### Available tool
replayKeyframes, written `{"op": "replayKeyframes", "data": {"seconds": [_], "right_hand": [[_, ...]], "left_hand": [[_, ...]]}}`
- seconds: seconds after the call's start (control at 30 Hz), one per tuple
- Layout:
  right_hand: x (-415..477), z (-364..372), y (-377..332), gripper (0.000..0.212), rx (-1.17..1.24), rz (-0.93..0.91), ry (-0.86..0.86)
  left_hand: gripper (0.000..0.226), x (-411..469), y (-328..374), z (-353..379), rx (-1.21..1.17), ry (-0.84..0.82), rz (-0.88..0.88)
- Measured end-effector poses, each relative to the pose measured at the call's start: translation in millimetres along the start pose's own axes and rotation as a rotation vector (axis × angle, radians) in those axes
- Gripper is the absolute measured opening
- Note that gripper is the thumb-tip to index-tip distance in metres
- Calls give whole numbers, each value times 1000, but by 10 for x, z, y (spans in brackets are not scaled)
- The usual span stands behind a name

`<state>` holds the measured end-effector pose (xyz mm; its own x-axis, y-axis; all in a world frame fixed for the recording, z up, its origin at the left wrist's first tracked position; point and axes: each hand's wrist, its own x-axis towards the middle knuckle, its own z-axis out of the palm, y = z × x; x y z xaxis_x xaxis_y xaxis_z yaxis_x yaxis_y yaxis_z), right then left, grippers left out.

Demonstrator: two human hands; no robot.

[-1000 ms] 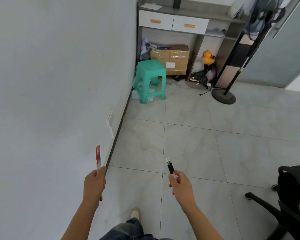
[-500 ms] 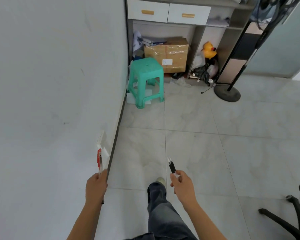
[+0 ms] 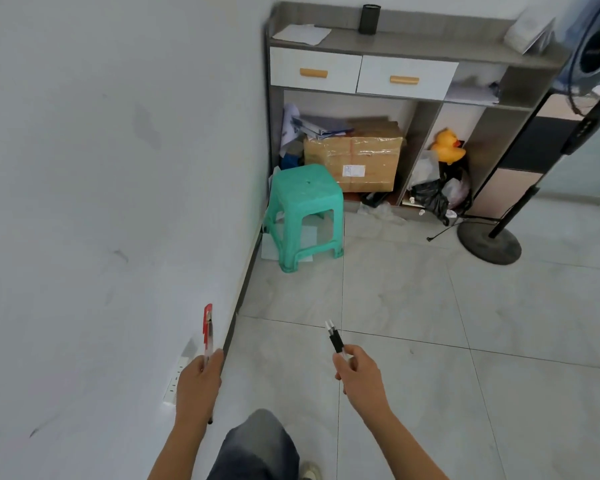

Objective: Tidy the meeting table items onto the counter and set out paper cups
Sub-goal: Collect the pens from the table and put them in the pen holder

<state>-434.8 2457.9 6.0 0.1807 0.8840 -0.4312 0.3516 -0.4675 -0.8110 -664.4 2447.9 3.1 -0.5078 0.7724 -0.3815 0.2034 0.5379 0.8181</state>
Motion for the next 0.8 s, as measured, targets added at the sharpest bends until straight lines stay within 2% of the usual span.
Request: {"op": "replayKeyframes", "data": {"seconds": [0.13, 0.23, 0.47, 0.57, 0.7, 0.8], "right_hand": [[641, -18, -177, 29, -5, 47, 51], [1207, 19, -468, 29, 4, 46, 69], [2294, -13, -1306, 28, 26, 29, 162], [2594, -50, -1473, 18, 20, 54, 168], [2887, -118, -1401, 7, 22, 167, 197], [3240, -235, -1368, 16, 12, 228, 214]], "left_hand": [[38, 599, 121, 280, 21, 13, -76], [38, 1168, 442, 511, 37, -17, -58], [36, 2397, 1875, 991, -12, -164, 154], [35, 2672, 2278, 1278, -24, -235, 194], [38, 2779, 2365, 1698, 16, -352, 164], [40, 2925, 2388, 1951, 49, -390, 105]]}}
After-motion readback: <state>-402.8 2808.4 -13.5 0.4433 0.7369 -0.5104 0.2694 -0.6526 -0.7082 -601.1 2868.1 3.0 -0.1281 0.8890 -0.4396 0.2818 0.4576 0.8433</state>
